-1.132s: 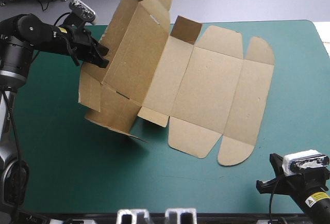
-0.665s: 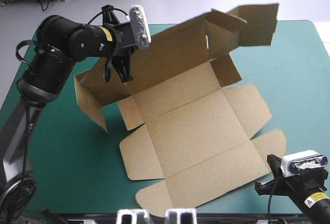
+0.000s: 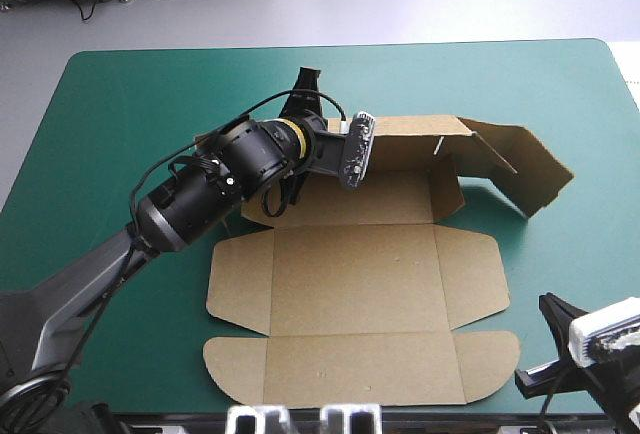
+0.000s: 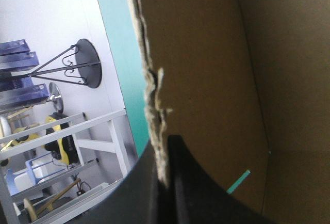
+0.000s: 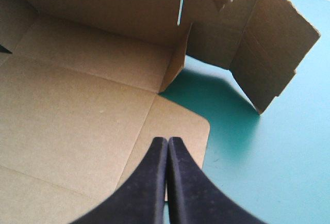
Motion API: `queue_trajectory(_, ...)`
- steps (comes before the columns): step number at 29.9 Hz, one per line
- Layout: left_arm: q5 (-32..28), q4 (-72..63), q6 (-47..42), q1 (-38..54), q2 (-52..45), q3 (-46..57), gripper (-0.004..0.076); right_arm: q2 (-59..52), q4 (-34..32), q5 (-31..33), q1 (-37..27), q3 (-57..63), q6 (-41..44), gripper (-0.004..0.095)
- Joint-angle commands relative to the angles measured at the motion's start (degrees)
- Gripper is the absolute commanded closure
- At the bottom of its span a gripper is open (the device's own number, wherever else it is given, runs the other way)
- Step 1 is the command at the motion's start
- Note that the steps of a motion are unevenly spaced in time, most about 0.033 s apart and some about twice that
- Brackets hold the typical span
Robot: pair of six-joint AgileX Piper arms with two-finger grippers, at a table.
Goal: Fold the box
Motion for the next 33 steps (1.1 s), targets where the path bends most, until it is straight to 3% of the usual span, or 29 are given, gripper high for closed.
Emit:
queue_trajectory(1, -10.1, 7.3, -7.2, -0.5, -2.6, 3.2, 0.0734, 1.9, -0.2, -2.1, -0.2, -6.4, 0.5, 0.093)
queue_trajectory(9, -16.0, 21.9, -21.9, -0.5, -2.7, 11.5, 0.0734, 13.8, -0.2, -1.5, -0.2, -20.1, 2.8, 0.0931)
queue_trajectory(19, -20.8, 36.7, -38.7, -0.5, -4.8, 18.2, 0.0734, 44.4, 0.8, -0.2, -0.2, -49.4, 2.4, 0.0931)
queue_trajectory(33, -21.9, 58.6, -58.8, -0.7, -4.8, 28.2, 0.0734, 89.4, 2.8, 15.4, -0.2, -91.4, 3.2, 0.0932)
